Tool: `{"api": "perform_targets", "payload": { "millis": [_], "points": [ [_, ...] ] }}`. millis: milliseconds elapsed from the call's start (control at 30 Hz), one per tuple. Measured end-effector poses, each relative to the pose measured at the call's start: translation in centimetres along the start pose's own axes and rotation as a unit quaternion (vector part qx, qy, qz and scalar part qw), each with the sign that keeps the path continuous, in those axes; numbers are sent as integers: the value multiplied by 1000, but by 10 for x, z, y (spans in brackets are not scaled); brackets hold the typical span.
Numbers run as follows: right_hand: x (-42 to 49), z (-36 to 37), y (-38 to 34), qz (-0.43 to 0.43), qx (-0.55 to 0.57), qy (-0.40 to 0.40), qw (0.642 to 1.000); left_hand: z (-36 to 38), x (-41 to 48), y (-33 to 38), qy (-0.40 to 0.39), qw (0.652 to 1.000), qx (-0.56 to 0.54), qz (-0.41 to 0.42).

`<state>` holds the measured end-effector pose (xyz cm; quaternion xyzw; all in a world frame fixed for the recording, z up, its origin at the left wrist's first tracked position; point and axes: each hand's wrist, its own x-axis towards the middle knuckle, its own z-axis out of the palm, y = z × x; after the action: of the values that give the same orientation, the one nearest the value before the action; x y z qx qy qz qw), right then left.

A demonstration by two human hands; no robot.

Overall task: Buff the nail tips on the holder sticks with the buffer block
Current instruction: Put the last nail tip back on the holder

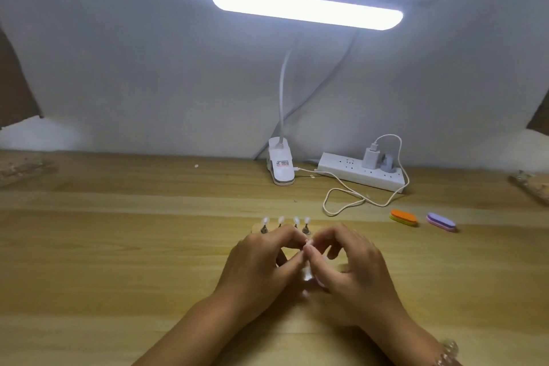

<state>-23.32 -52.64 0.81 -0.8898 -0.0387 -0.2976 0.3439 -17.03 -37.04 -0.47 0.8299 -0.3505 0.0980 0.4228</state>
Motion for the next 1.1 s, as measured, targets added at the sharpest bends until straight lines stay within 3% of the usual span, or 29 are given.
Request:
{"api": "perform_targets", "payload": {
  "millis": [133, 267, 367, 433, 533, 633, 700, 933, 1100],
  "points": [
    [12, -6, 17, 88, -5, 57, 995, 0, -1, 1, 102, 991, 90, -1],
    [20, -4, 29, 126, -13, 27, 992, -6, 5, -11, 202, 969, 87, -110],
    [21, 2, 30, 111, -38, 8, 993, -10, 8, -19, 177, 964, 59, -189],
    [24, 3, 32, 109, -42, 4, 993, -10, 9, -17, 172, 965, 57, -188],
    [27, 6, 33, 111, -42, -2, 993, -6, 1, -5, 143, 985, 70, -58],
    [29, 9, 34, 110, -58, -20, 992, 4, -7, 7, -11, 989, 129, 76],
    [28, 9, 37, 120, -94, -57, 987, 6, -7, 7, -57, 980, 151, 115],
    [37, 5, 38, 160, -124, -143, 969, 1, -7, 2, -64, 981, 151, 99],
    [49, -4, 37, 165, -79, -210, 960, 13, -7, 18, -48, 981, 182, 46]
  ]
}}
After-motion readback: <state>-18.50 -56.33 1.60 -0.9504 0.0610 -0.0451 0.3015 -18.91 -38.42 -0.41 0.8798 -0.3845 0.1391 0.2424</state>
